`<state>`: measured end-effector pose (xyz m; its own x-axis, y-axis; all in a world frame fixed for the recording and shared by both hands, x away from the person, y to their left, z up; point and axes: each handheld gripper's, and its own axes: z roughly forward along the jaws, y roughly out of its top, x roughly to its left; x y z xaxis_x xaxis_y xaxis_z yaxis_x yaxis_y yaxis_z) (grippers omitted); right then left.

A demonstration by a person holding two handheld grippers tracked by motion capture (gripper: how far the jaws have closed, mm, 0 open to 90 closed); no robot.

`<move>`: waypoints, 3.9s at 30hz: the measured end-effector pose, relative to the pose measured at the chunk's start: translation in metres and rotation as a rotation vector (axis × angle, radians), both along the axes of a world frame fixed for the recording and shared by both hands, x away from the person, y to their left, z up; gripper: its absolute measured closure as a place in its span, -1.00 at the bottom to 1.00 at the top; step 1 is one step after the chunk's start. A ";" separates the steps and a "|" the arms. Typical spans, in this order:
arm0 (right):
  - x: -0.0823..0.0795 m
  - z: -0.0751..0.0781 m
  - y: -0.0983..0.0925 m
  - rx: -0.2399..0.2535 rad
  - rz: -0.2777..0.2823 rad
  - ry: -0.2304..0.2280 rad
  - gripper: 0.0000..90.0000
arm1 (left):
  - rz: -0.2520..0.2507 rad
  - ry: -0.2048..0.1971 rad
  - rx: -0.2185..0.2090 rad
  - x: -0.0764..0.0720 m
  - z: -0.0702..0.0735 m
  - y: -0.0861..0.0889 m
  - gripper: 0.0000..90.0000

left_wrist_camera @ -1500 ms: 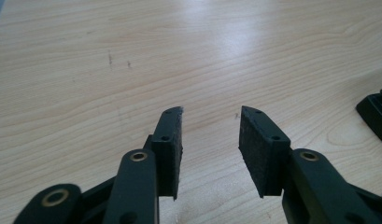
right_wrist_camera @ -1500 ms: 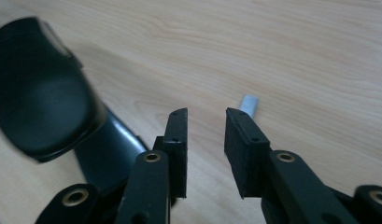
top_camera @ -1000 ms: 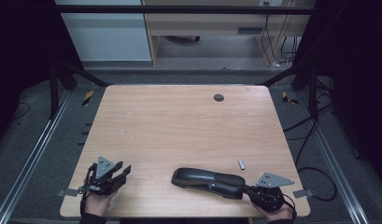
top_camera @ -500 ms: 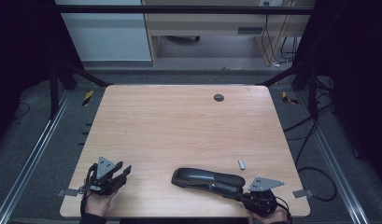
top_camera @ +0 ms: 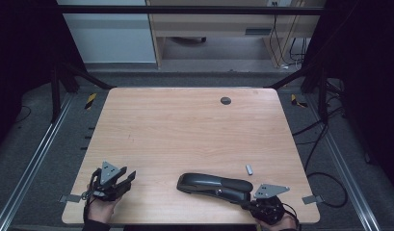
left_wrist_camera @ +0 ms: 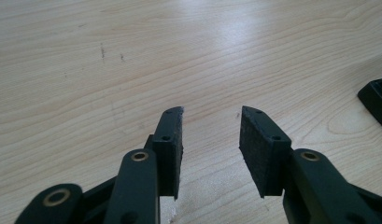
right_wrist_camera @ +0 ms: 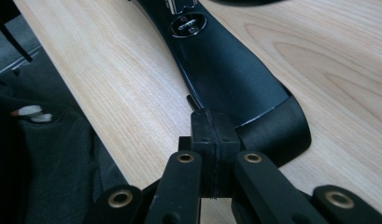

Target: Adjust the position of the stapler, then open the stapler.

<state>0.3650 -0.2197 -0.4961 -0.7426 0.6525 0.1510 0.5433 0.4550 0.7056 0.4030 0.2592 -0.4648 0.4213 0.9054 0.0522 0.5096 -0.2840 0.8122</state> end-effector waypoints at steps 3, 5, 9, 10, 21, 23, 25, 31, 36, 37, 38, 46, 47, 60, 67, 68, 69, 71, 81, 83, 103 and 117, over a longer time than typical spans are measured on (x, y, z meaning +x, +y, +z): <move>0.001 0.000 -0.002 -0.005 -0.019 -0.007 1.00 | 0.000 -0.001 0.000 0.000 0.000 0.000 0.30; 0.002 0.001 -0.003 -0.004 -0.031 -0.007 1.00 | 0.000 0.001 0.003 0.000 0.000 0.000 0.30; 0.006 0.001 -0.005 0.001 -0.047 -0.014 1.00 | 0.000 -0.001 0.004 0.001 0.000 -0.001 0.29; 0.007 0.001 -0.005 0.001 -0.048 -0.018 1.00 | -0.001 0.000 0.004 0.001 0.000 -0.001 0.29; 0.018 0.000 -0.008 0.008 -0.073 -0.040 1.00 | -0.001 0.000 0.009 0.001 -0.001 -0.001 0.25; 0.019 0.000 -0.008 0.003 -0.082 -0.041 1.00 | -0.001 0.000 0.010 0.001 -0.001 -0.002 0.24; 0.020 0.000 -0.008 0.002 -0.084 -0.043 1.00 | -0.002 0.000 0.010 0.001 -0.001 -0.002 0.24; 0.021 0.000 -0.008 -0.003 -0.094 -0.045 1.00 | -0.002 -0.002 0.010 0.001 -0.002 -0.002 0.22; 0.022 0.000 -0.008 0.000 -0.091 -0.048 1.00 | -0.002 -0.002 0.011 0.001 -0.002 -0.002 0.20; 0.022 0.000 -0.008 0.000 -0.093 -0.047 1.00 | -0.003 -0.003 0.011 0.001 -0.002 -0.002 0.20; 0.022 0.000 -0.008 -0.001 -0.095 -0.047 1.00 | -0.003 -0.004 0.010 0.001 -0.001 -0.002 0.20; 0.017 0.008 -0.013 0.048 -0.126 -0.091 0.90 | -0.001 -0.013 0.003 0.001 0.000 -0.001 0.07; 0.016 0.010 -0.014 0.054 -0.134 -0.102 0.85 | 0.000 -0.014 -0.001 0.001 0.000 -0.001 0.05; 0.021 0.013 -0.043 0.055 -0.360 -0.187 0.02 | -0.010 -0.035 -0.007 -0.001 0.004 -0.007 -0.22; 0.027 0.012 -0.049 -0.003 -0.405 -0.212 -0.21 | -0.033 -0.048 -0.011 -0.004 0.009 -0.013 -0.27; 0.028 0.012 -0.051 -0.016 -0.414 -0.218 -0.23 | -0.033 -0.052 -0.012 -0.004 0.009 -0.014 -0.27; 0.029 0.012 -0.051 -0.015 -0.422 -0.212 -0.24 | -0.038 -0.054 -0.008 -0.005 0.011 -0.016 -0.27; 0.030 0.012 -0.054 -0.027 -0.440 -0.216 -0.27 | -0.045 -0.064 -0.001 -0.006 0.013 -0.019 -0.28; 0.032 0.010 -0.059 -0.047 -0.465 -0.210 -0.33 | -0.090 -0.079 0.021 -0.010 0.020 -0.034 -0.32; 0.032 0.010 -0.059 -0.056 -0.461 -0.215 -0.33 | -0.101 -0.083 0.026 -0.012 0.022 -0.037 -0.32; 0.033 0.011 -0.060 -0.057 -0.490 -0.226 -0.35 | -0.197 -0.144 0.116 -0.016 0.051 -0.072 -0.31; 0.033 0.012 -0.061 -0.064 -0.512 -0.235 -0.29 | -0.261 -0.170 0.163 -0.012 0.066 -0.103 -0.29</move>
